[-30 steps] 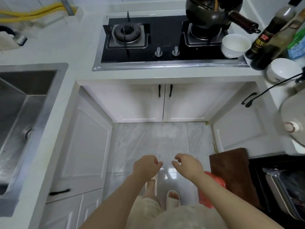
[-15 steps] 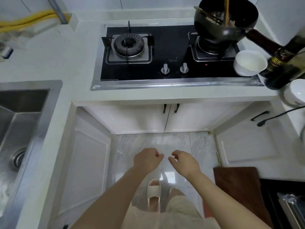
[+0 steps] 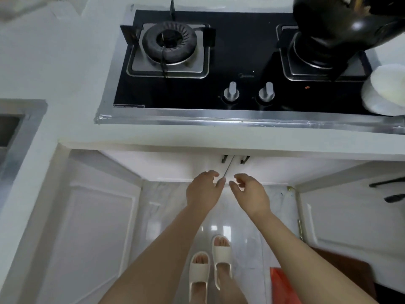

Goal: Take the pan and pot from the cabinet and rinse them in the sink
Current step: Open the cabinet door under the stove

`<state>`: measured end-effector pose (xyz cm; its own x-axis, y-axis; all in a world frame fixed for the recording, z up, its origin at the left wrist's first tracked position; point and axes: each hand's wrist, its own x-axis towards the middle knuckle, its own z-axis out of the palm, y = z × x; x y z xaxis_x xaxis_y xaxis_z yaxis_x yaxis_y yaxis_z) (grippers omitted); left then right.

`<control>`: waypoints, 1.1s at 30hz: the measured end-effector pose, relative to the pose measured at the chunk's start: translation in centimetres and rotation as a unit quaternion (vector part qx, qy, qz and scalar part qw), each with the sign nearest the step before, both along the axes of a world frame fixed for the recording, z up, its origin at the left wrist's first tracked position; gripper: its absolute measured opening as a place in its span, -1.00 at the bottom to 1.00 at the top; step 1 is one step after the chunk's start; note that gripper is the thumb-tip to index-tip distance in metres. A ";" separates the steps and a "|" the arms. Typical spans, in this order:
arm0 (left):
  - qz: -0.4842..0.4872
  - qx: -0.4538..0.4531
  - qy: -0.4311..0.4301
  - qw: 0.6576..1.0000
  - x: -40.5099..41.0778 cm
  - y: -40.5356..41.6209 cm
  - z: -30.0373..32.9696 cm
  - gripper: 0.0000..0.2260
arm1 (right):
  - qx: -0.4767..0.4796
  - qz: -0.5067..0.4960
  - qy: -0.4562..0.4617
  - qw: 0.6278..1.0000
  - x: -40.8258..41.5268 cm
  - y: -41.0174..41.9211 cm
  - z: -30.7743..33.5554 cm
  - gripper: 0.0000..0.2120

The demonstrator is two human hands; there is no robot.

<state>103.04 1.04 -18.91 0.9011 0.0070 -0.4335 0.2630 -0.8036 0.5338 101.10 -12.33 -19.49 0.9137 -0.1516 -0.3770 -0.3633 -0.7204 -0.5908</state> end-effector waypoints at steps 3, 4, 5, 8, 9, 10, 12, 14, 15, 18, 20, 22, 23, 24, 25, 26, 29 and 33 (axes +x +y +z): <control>0.023 -0.044 -0.024 0.998 1.5 -0.5 -2.9 -0.61 | 0.036 -0.034 -0.027 0.998 1.8 0.5 -2.5 -0.63; 0.022 -0.056 -0.038 0.997 1.9 -0.6 -3.7 -0.60 | 0.047 -0.042 -0.041 0.997 2.4 0.6 -3.3 -0.63; 0.018 -0.069 -0.051 0.996 2.3 -0.6 -4.5 -0.60 | 0.058 -0.049 -0.057 0.996 2.9 0.7 -4.0 -0.62; -0.004 -0.103 -0.079 0.992 3.4 -0.7 -6.2 -0.62 | 0.080 -0.057 -0.100 0.990 4.2 0.6 -5.6 -0.64; -0.011 -0.109 -0.087 0.990 3.7 -0.7 -6.6 -0.62 | 0.080 -0.058 -0.109 0.989 4.5 0.5 -6.0 -0.65; -0.014 -0.116 -0.094 0.989 4.0 -0.7 -7.0 -0.63 | 0.079 -0.058 -0.115 0.989 4.7 0.4 -6.3 -0.67; -0.018 -0.130 -0.097 0.987 4.5 -0.7 -7.8 -0.64 | 0.080 -0.055 -0.125 0.987 4.9 0.3 -6.8 -0.68; -0.040 -0.149 -0.094 0.984 4.9 -0.6 -8.4 -0.65 | 0.085 -0.046 -0.133 0.986 4.8 0.4 -7.2 -0.68; -0.049 -0.163 -0.088 0.981 5.0 -0.5 -8.6 -0.65 | 0.088 -0.041 -0.139 0.986 4.6 0.6 -7.3 -0.68; -0.054 -0.202 -0.064 0.976 5.0 -0.3 -8.8 -0.67 | 0.084 -0.041 -0.155 0.984 3.7 1.1 -7.4 -0.65; -0.051 -0.210 -0.055 0.975 4.3 -0.2 -8.5 -0.69 | 0.090 -0.052 -0.161 0.982 3.0 1.3 -7.1 -0.67; -0.049 -0.212 -0.043 0.975 3.1 -0.1 -8.0 -0.66 | 0.106 -0.077 -0.165 0.978 2.1 1.5 -6.4 -0.72; -0.048 -0.210 -0.038 0.976 2.3 0.1 -7.7 -0.65 | 0.116 -0.098 -0.169 0.974 1.6 1.6 -5.9 -0.73; -0.046 -0.207 -0.033 0.977 1.5 0.2 -7.5 -0.64 | 0.125 -0.122 -0.174 0.969 1.1 1.6 -5.4 -0.72; -0.044 -0.205 -0.030 0.977 0.8 0.4 -7.3 -0.64 | 0.133 -0.144 -0.182 0.964 0.6 1.6 -4.9 -0.69; -0.043 -0.203 -0.030 0.978 0.1 0.5 -7.1 -0.64 | 0.139 -0.158 -0.190 0.959 0.2 1.6 -4.5 -0.65; -0.041 -0.198 -0.029 0.979 -2.0 0.7 -6.9 -0.64 | 0.149 -0.127 -0.195 0.961 -1.2 1.5 -3.5 -0.54; -0.023 -0.199 -0.034 0.979 -4.7 1.0 -5.9 -0.66 | 0.172 -0.087 -0.188 0.963 -3.2 1.8 -2.9 -0.62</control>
<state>98.29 2.07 -24.85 0.9237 -0.1916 -0.3317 0.1839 -0.5378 0.8228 97.86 -10.58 -22.35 0.9676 -0.2396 -0.0793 -0.1742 -0.4068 -0.8967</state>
